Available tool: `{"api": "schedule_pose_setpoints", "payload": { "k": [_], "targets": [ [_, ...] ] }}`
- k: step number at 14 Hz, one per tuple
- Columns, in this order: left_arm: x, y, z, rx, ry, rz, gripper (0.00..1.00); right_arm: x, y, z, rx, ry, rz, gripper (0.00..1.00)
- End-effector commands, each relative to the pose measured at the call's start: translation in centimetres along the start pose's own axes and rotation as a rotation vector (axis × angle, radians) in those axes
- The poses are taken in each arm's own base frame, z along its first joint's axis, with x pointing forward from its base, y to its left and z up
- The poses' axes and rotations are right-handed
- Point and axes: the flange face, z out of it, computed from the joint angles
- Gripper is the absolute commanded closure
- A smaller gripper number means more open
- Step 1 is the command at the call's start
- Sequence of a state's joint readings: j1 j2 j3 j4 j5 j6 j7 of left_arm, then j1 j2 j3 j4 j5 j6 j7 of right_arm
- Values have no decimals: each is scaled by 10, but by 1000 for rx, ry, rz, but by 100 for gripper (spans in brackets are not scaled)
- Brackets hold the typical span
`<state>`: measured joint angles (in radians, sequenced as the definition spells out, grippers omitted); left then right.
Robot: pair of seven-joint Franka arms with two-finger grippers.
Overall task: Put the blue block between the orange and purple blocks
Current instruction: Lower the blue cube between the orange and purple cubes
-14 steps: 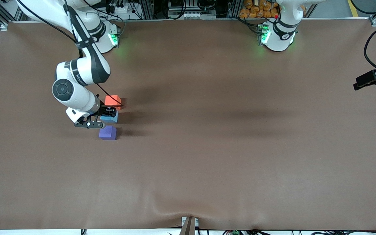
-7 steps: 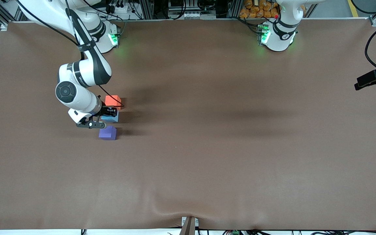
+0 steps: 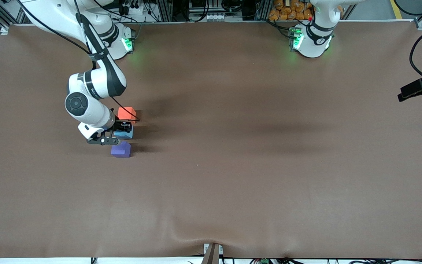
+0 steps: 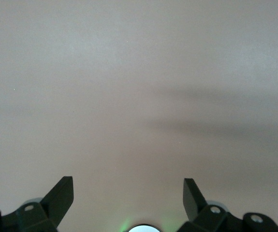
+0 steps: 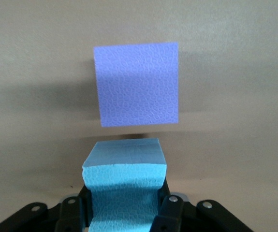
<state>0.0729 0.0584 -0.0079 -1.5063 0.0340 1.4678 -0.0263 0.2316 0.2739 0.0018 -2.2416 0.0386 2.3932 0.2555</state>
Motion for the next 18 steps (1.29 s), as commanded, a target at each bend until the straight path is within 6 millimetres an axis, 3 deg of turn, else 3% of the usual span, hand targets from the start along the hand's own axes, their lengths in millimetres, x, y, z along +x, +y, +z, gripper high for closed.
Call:
{"api": "schedule_pose_setpoints", "payload": {
  "k": [1, 18],
  "targets": [
    [-1, -1, -1, -13, -8, -4, 0, -4, 6, 6, -4, 18, -12, 100],
    [3, -1, 4, -13, -17, -5, 0, -3, 9, 23, -4, 23, -8, 100]
  ]
}}
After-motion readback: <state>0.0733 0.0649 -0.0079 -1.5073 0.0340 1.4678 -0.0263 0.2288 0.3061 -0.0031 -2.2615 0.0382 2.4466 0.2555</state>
